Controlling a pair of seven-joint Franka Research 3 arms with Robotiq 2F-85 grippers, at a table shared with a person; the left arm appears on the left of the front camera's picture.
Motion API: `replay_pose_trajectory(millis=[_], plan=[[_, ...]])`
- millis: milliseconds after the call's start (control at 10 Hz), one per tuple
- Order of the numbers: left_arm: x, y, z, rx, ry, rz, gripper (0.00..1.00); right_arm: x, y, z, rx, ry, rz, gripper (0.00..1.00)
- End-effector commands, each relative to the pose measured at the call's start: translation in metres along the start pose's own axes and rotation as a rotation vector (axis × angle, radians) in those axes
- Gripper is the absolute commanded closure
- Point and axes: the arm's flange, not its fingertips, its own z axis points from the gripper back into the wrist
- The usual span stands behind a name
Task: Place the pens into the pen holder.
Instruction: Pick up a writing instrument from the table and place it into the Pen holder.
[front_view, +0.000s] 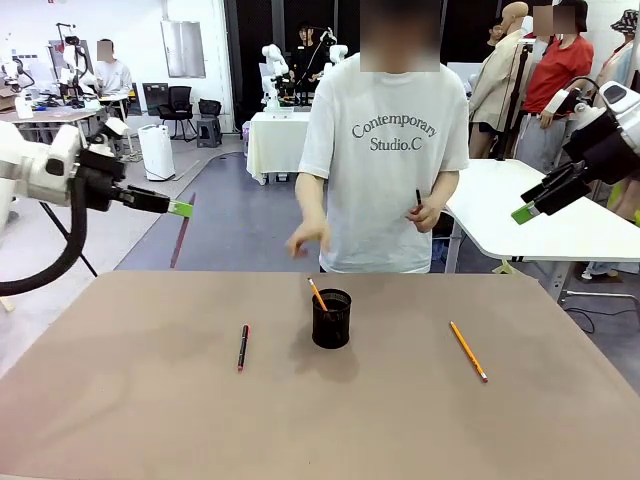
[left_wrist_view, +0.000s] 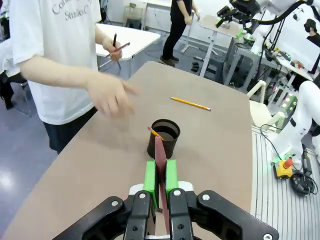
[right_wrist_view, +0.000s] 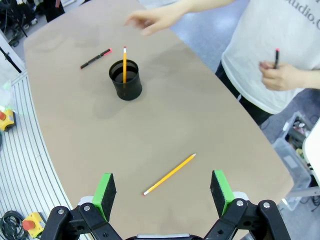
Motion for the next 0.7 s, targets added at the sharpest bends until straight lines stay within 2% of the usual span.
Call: replay_pose_trajectory(millis=[0, 200, 600], plan=[[-0.0053, -0.0074, 0.014, -0.01, -0.045, -0.015, 1.0, 0.0018, -0.0003, 0.0006, 0.008, -0.02, -0.004, 0.0], [-0.0088, -0.0065, 0.0211, -0.02, -0.067, -0.033, 1.0, 0.0018, -0.0003, 0.0006, 0.008, -0.02, -0.004, 0.0], [-0.0009, -0.0036, 0.0197, -0.004, -0.032, -0.008, 1.0, 0.0018, -0.0003, 0.0006, 0.008, -0.02, -0.004, 0.0]])
